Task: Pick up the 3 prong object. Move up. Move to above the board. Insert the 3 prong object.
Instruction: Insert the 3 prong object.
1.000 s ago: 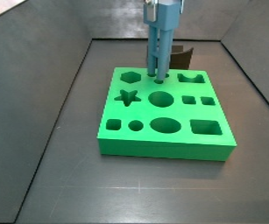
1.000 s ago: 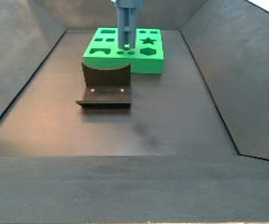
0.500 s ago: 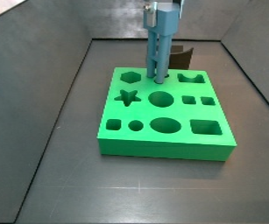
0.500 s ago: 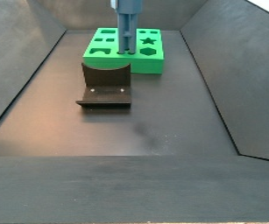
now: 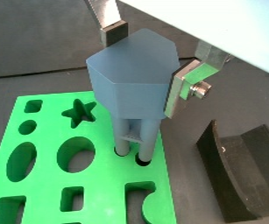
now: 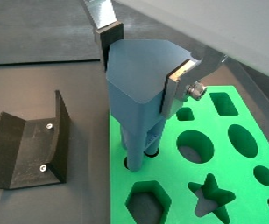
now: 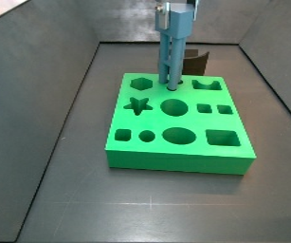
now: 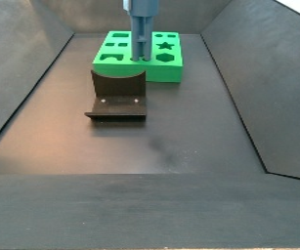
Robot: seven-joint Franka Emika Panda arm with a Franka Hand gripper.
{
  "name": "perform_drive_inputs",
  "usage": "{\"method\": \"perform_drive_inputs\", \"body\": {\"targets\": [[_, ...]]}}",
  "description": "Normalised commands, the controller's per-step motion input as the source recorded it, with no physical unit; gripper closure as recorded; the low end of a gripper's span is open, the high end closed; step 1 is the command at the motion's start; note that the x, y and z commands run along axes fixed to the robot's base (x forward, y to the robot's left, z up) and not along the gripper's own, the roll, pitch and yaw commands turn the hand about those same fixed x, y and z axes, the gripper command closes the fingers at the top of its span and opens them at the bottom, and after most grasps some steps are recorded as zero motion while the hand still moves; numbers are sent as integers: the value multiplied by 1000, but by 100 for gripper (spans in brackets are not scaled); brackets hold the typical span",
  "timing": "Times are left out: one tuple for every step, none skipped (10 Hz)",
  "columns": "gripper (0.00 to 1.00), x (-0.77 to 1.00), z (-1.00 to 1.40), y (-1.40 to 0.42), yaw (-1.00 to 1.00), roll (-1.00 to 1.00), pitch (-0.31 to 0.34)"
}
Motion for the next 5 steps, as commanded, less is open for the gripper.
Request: {"method": "perform_drive_inputs", "body": {"targets": [[100, 0, -46, 0, -177, -19, -19], [100, 0, 0, 0, -217, -29, -6], [100, 0, 0, 0, -206, -33, -14], [100, 0, -37, 0, -214, -10, -17], [100, 0, -11, 0, -186, 0, 0]]}}
